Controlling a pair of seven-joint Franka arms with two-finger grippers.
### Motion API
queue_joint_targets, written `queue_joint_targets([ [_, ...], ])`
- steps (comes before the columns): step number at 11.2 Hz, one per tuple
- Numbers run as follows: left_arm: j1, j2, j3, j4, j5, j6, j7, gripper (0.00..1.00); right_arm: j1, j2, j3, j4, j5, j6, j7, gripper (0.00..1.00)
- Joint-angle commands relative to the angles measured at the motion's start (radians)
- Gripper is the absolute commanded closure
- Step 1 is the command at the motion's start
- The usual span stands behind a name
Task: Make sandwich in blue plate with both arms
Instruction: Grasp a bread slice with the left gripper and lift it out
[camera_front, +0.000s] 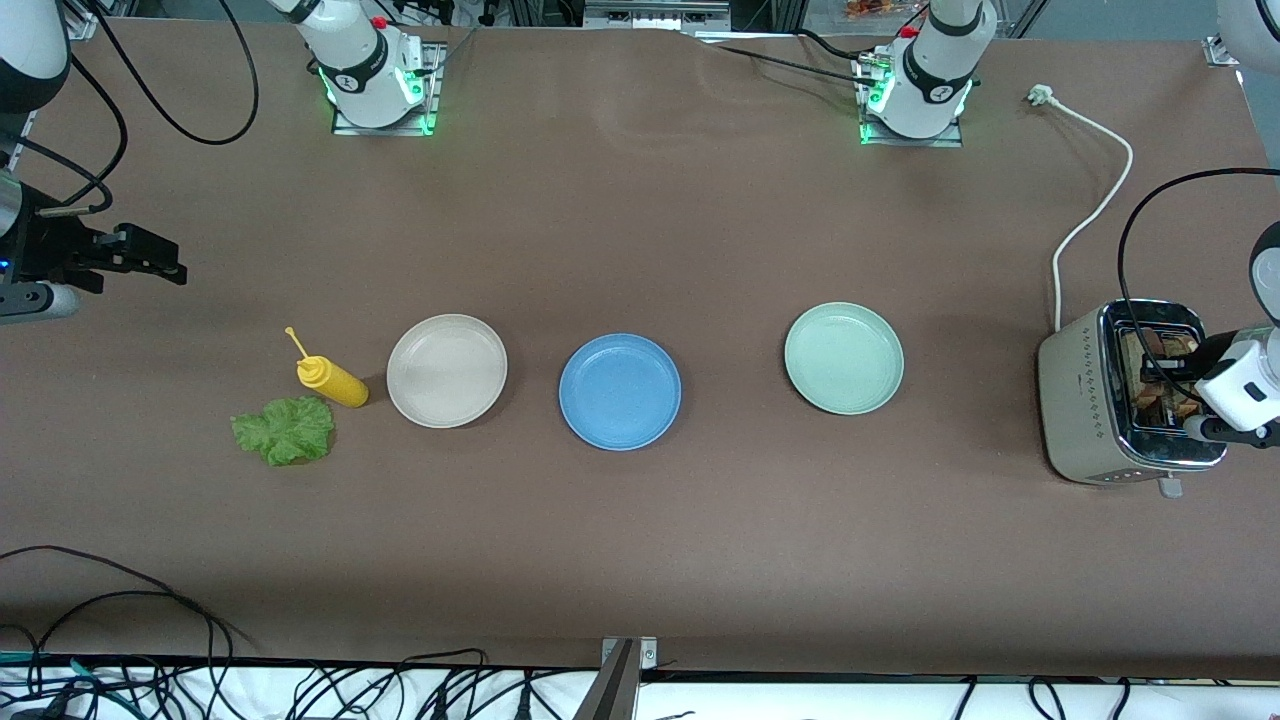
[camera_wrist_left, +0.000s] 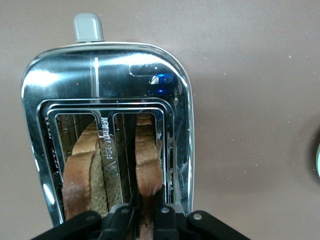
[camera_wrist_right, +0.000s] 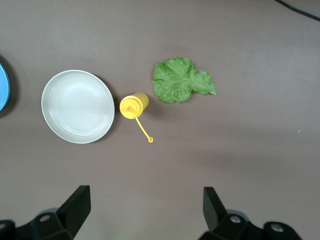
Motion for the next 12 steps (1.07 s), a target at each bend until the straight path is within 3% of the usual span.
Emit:
queue_joint_targets([
  [1, -0.001, -0.003, -0.001, 0.016, 0.018, -0.01, 0.012, 1.0, 0.002, -0.01, 0.003, -0.011, -0.002, 0.008, 0.008, 0.0],
  [8, -0.033, -0.089, -0.006, 0.034, 0.013, -0.025, 0.014, 1.0, 0.002, -0.01, 0.003, -0.013, -0.003, 0.008, 0.008, 0.0],
  [12, -0.055, -0.12, -0.012, 0.094, 0.01, -0.05, 0.008, 1.0, 0.002, -0.01, 0.003, -0.013, -0.003, 0.01, 0.008, 0.0],
])
